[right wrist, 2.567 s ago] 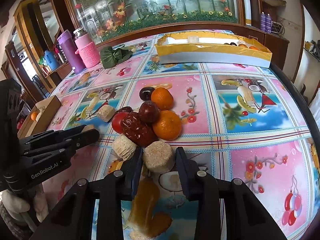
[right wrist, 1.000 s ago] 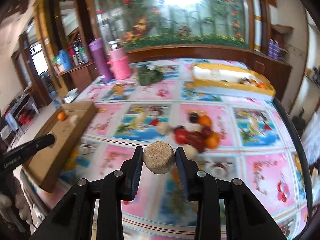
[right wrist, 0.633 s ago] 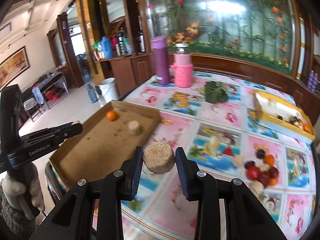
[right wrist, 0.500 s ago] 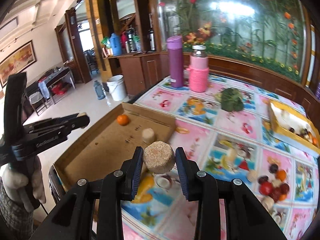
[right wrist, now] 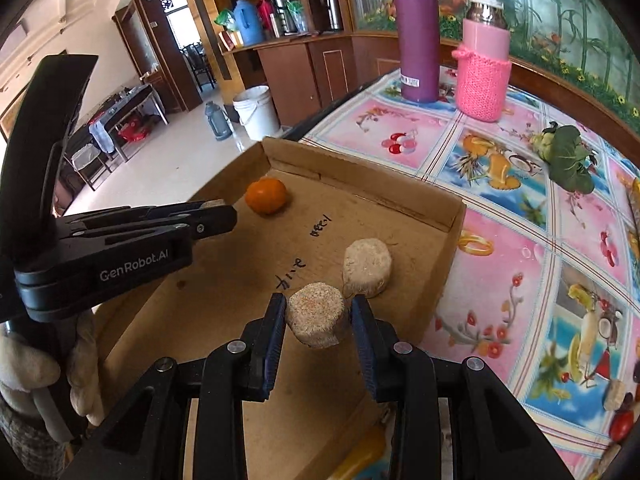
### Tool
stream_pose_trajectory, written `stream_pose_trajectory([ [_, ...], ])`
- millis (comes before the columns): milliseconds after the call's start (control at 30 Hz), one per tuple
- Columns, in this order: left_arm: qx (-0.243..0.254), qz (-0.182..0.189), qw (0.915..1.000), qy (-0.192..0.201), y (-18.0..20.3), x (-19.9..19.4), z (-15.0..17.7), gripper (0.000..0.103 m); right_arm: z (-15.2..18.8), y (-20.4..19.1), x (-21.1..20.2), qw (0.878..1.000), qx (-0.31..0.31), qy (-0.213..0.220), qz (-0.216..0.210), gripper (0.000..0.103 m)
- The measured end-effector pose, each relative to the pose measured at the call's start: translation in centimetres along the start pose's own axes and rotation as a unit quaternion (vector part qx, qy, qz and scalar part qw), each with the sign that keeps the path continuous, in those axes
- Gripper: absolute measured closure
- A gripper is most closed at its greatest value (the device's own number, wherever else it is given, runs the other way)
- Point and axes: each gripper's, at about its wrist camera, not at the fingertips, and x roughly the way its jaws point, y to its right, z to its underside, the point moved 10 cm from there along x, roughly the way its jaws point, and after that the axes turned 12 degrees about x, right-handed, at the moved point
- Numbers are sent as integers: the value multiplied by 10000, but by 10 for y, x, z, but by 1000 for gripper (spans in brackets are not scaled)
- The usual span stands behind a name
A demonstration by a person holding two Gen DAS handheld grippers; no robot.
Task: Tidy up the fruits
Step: 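Carry the oat balls to the cardboard tray and release them there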
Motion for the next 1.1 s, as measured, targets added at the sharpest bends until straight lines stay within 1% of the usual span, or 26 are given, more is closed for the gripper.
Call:
stream_pose_trajectory([
  [167,-96,-71,9997,-201,-4,18,2,76,-10,3,14,9997,-91,30,238,66],
  [300,-192,-100,9994,-280,-8,26,3,76,-19,7,23,9991,-138,67,396,66],
  [467,-251,-127,9993,-254,-11,25,2,74,-20,7,29,9991,-114,40,399,66],
  [600,-268,-91,9995,-136,-10,20,-1,60,-13,4,30,9991,-161,7,392,66],
  [733,-313,-53,9995,-86,-10,15,-2,54,-9,1,29,9989,-208,49,415,66],
  [833,-291,-145,9995,3,-10,6,-4,53,-7,-1,29,9993,-149,41,355,66],
  [900,-278,-167,9995,60,-10,-4,-5,52,-7,-1,27,9995,-87,30,311,62],
  [933,-275,-209,9993,142,-10,-11,-7,52,-7,-2,25,9996,-65,46,285,60],
  [967,-275,-256,9991,215,-11,-18,-8,52,-7,-3,22,9996,-44,86,259,56],
  [1067,-285,-490,9971,504,-15,-47,-11,50,-9,-4,8,9994,-16,254,231,55],
  [1100,-303,-593,9959,607,-16,-58,-12,46,-10,-4,0,9993,-5,326,203,55],
])
